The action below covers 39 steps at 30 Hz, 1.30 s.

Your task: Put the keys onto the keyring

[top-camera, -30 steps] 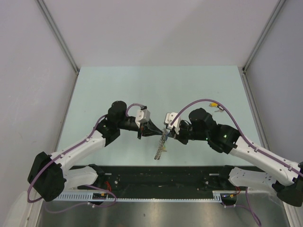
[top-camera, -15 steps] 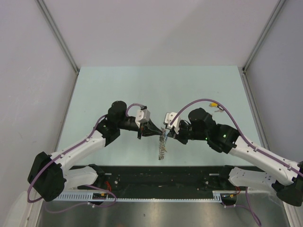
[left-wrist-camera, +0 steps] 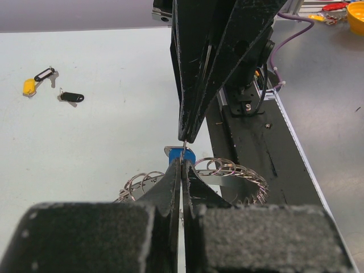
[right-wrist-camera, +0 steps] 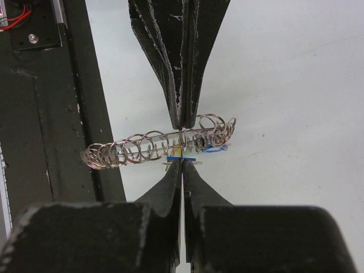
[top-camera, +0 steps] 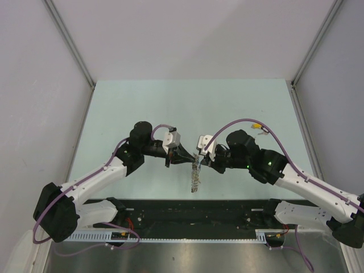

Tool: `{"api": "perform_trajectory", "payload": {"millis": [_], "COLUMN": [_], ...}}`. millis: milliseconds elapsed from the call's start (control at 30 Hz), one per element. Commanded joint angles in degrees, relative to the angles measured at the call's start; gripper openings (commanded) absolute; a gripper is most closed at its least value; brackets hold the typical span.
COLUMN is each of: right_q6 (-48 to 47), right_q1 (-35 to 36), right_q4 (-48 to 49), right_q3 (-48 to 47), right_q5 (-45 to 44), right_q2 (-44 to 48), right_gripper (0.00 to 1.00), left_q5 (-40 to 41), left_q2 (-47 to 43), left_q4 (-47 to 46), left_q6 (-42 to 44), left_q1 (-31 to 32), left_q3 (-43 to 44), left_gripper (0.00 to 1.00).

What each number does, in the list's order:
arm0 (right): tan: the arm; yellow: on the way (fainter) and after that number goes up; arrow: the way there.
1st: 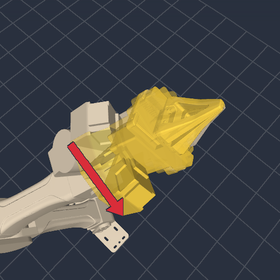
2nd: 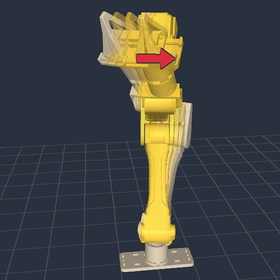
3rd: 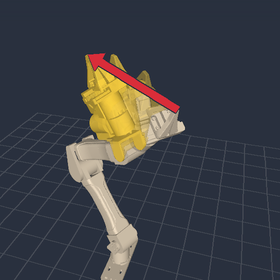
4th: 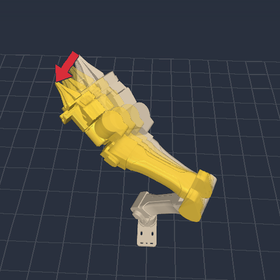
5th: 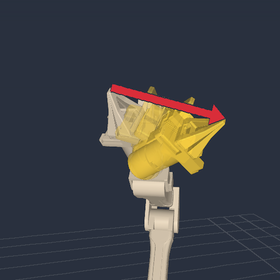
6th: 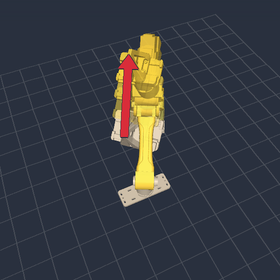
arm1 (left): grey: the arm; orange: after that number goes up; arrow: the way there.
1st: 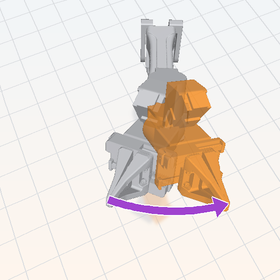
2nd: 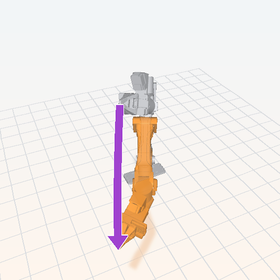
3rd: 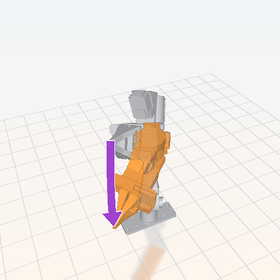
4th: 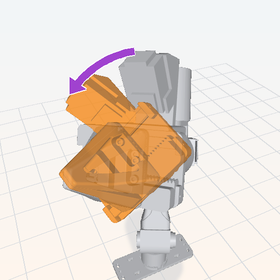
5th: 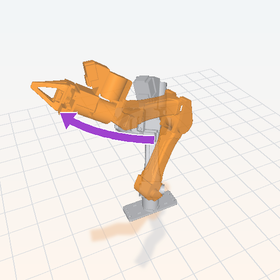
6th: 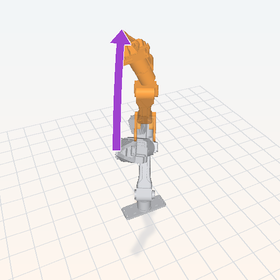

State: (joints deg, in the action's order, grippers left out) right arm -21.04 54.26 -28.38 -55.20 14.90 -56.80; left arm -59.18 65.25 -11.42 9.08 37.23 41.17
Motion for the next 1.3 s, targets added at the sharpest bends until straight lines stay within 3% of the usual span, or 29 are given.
{"api": "perform_trajectory", "payload": {"millis": [0,833,1267], "right_q6": [0.9,3.4,2.9], "right_q1": [0.2,0.1,-0.3], "right_q4": [2.4,4.0,0.0], "right_q3": [-2.5,-2.4,-2.5], "right_q5": [0.3,-2.0,-2.6], "right_q2": [0.0,-0.6,1.5], "right_gripper": [0.00,0.00,0.00], "left_q5": [-2.2,-3.8,-3.3], "left_q2": [-0.4,-0.4,-0.5], "left_q4": [-2.6,-3.5,-3.7], "left_q6": [0.9,0.3,0.4], "left_q1": [0.3,0.3,0.3], "left_q3": [2.3,2.0,1.9], "left_gripper": [0.00,0.00,0.00]}}
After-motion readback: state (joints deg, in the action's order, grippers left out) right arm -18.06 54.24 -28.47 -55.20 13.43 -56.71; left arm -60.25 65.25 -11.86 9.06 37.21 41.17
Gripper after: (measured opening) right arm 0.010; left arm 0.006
